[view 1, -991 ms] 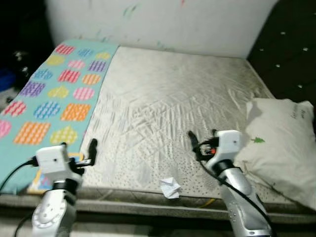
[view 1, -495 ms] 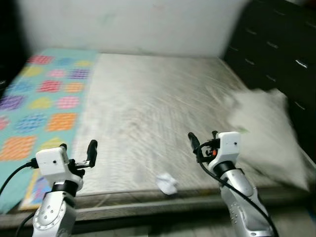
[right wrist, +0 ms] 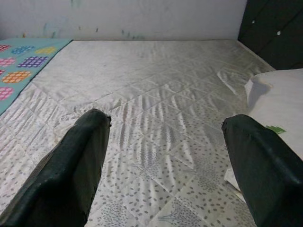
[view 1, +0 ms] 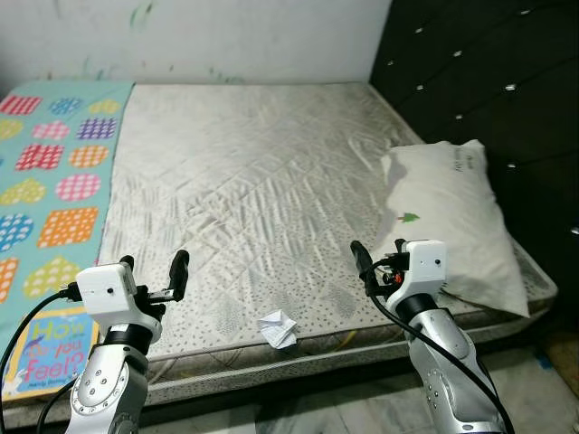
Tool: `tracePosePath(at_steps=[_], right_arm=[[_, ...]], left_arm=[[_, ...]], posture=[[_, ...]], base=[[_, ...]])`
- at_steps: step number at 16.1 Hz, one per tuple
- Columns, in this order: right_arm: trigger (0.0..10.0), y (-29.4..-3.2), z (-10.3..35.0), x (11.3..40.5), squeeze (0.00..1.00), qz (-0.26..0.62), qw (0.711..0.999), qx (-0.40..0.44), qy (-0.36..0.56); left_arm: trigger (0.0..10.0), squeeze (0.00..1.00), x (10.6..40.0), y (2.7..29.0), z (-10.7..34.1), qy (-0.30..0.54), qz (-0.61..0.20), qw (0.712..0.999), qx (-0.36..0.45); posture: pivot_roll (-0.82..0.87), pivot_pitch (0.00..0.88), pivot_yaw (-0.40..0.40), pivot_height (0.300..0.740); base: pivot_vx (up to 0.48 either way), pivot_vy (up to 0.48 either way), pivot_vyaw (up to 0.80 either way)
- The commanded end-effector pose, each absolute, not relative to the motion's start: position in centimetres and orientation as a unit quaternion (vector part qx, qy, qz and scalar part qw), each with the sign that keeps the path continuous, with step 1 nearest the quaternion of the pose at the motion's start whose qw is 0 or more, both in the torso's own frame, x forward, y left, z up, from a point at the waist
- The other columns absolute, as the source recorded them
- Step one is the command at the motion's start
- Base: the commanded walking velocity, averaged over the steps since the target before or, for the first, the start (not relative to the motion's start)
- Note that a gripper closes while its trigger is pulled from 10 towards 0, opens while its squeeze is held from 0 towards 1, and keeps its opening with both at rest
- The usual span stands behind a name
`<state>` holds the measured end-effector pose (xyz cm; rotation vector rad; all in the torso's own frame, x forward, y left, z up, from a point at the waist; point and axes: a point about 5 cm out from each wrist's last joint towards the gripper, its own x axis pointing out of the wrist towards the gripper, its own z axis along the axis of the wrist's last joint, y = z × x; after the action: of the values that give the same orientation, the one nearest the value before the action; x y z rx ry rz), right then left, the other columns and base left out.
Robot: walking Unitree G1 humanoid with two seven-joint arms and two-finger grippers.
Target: Clean up the room
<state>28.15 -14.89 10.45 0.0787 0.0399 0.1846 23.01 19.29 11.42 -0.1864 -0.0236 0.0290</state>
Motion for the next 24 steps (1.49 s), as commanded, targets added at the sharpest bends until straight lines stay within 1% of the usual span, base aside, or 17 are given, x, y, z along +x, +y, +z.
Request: tracePosePath(at_steps=[1,10,21,24], right_arm=[[10.0,-15.2,10.72,28.31,0.0,0.086,0.995,0.04,0.015],[10.0,-15.21,10.71,28.36,0.0,0.086,0.995,0.039,0.016],[10.0,-15.1,10.62,28.53,0.0,0.086,0.995,0.042,0.018],[10.0,-14.99,10.59,28.75,0.0,0.088,0.995,0.043,0.018]], left_arm=[[10.0,0.0,22.93,19.28,11.49,-0.014,0.008,0.996,-0.091],[10.0,0.0,22.96,19.18,11.42,-0.013,0.002,0.996,-0.092],[10.0,0.0,23.13,19.55,11.2,-0.007,0.019,0.996,-0.088],[10.0,0.0,23.27,19.51,11.18,-0.006,0.018,0.995,-0.098]], posture=[[0.03,0.03,-0.079,0.74],[0.03,0.034,-0.079,0.74],[0.03,0.027,-0.078,0.74],[0.03,0.015,-0.077,0.74]], base=[[0.0,0.0,0.0],[0.307,0.0,0.0],[0.0,0.0,0.0],[0.0,0.0,-0.28]])
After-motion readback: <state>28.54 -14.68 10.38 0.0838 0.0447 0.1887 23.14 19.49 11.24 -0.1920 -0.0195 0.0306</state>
